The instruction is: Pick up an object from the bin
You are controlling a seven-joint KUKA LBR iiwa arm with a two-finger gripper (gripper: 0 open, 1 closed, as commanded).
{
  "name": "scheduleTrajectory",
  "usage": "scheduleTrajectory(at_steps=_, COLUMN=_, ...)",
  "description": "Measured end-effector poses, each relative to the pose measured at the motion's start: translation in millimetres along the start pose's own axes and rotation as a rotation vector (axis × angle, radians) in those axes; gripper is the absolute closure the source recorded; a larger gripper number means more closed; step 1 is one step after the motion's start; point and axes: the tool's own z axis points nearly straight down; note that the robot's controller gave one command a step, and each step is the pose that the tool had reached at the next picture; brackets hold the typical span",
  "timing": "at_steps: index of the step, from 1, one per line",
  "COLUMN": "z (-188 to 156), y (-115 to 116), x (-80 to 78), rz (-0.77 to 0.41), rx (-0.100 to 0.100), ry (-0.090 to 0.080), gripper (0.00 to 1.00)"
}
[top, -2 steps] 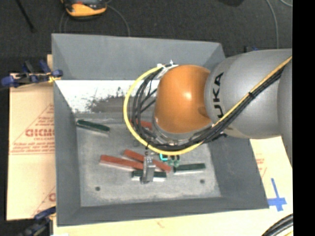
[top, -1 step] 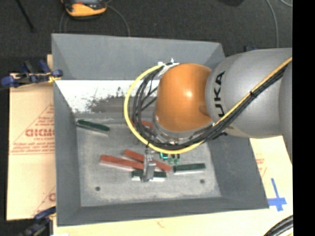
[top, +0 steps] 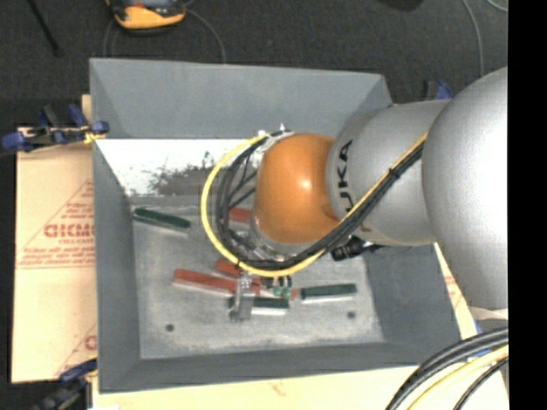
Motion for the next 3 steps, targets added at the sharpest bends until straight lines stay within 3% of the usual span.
scheduleTrajectory(at_steps=1, z=52, y=-16, x=-24.0, rz=0.152, rx=-0.003, ry=0.005, gripper=1.0)
scheduleTrajectory(at_steps=2, z=52, y=-16, x=-24.0, rz=0.152, rx=-0.003, ry=0.005, gripper=1.0)
scheduleTrajectory(at_steps=3, z=14, y=-14, x=-20.5, rz=0.163, rx=0.003, ry=0.01, gripper=1.0)
